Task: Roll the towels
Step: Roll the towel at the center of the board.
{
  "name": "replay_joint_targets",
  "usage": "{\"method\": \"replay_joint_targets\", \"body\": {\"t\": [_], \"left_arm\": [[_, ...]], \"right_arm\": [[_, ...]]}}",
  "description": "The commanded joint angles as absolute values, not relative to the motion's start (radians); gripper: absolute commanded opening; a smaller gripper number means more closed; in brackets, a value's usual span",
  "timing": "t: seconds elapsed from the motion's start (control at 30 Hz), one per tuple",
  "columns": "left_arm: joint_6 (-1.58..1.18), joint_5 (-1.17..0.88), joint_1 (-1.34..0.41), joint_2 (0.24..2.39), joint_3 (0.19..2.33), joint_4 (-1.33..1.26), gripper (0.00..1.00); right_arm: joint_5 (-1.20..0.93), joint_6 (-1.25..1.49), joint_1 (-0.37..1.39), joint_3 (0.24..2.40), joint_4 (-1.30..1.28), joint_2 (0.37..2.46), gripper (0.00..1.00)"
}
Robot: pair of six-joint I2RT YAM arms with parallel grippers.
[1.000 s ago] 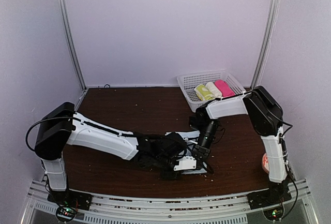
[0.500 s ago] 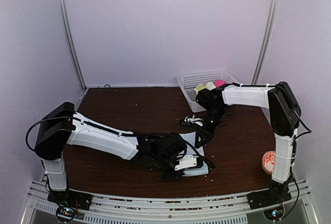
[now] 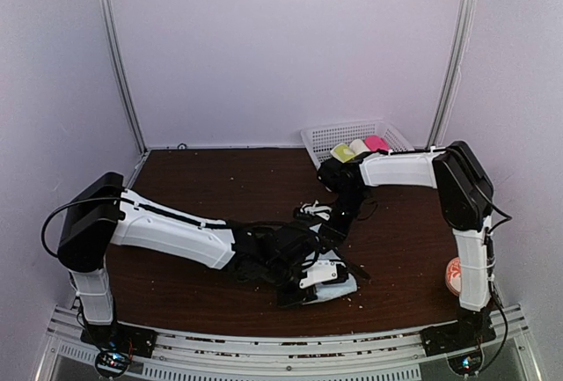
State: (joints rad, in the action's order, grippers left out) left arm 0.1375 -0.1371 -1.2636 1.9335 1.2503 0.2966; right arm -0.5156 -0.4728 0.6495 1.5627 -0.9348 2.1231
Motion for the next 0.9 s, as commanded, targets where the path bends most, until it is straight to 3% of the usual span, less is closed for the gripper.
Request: {"method": "replay_joint_targets", "body": {"t": [0.0,0.23,0.5,0.63,0.87], "left_arm": [[0.071,-0.246,-1.251,1.971,1.266,0.274,0.0],[-0.076,-0.421,-1.163,1.985,1.139,0.111,0.0],[-0.292,-0.725,-1.043,2.043,1.047,-0.075,0.0],[-0.398,-0.834,-0.993,2.112,1.024,-0.154,0.0],[-0.528,-0.943,-0.942,2.206,1.068,-0.11,0.0]], "right_arm": [[-0.492,-0.474,0.655,1.583,-0.897,2.156,0.29],[-0.604,-0.479,0.627,1.635,-0.974,1.952,0.39],[-0.733,-0.487,0.587,1.631,-0.982,1.618,0.43],[-0.917,-0.744,0.612,1.532,-1.135,1.477,0.5],[-0.527,-0.796,0.863,1.153,-0.922,1.316,0.52]]}}
